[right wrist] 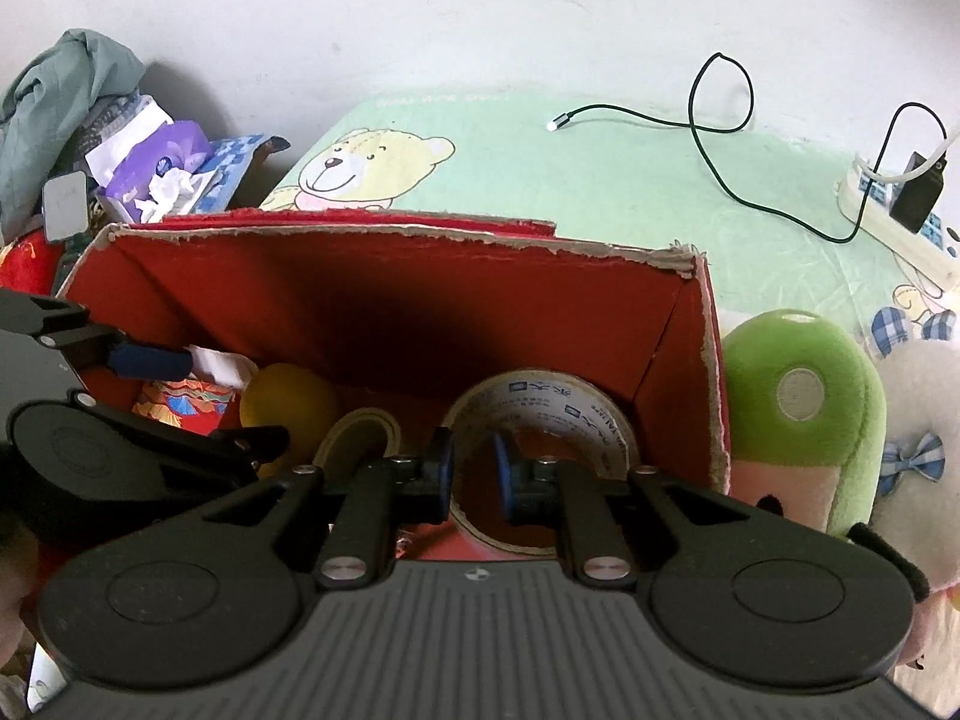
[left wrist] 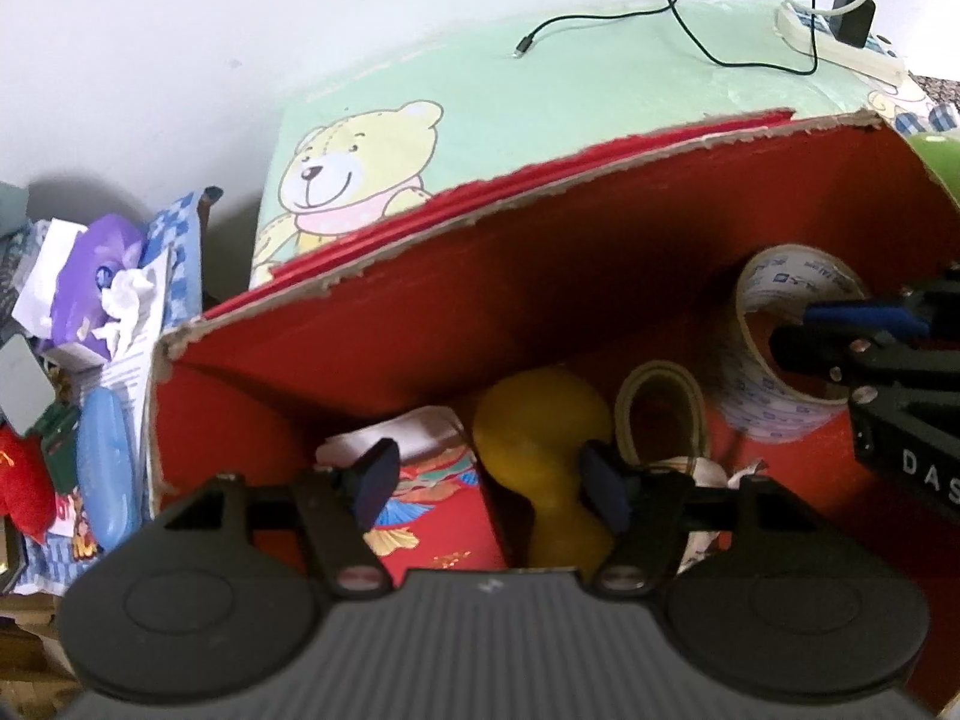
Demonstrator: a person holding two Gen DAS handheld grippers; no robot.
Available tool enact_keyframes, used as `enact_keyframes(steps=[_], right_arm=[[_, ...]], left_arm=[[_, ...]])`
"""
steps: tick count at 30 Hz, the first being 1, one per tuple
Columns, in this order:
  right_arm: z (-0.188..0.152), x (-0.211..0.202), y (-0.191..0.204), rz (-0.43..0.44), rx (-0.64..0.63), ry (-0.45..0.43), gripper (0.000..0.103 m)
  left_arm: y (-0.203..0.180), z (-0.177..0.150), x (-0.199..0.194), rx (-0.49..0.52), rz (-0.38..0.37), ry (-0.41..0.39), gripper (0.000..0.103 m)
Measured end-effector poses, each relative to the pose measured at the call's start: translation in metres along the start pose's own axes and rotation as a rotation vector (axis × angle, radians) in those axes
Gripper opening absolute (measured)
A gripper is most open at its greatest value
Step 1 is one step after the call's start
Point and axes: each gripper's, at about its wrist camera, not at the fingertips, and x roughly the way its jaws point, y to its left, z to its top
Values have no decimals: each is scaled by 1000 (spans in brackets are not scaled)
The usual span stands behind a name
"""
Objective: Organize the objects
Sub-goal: 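Hold the tape roll upright in the box and open the right gripper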
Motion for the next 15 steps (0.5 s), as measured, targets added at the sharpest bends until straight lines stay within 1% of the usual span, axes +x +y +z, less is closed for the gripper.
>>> enact_keyframes(steps=[10,15], right_arm=[[0,-1,-1,-2,0,-3,12],[0,0,0,-8,-5,0,13]], left_arm=[[-2,1,0,2,23,5,72],[-5,0,-1,10,38,-7,72]])
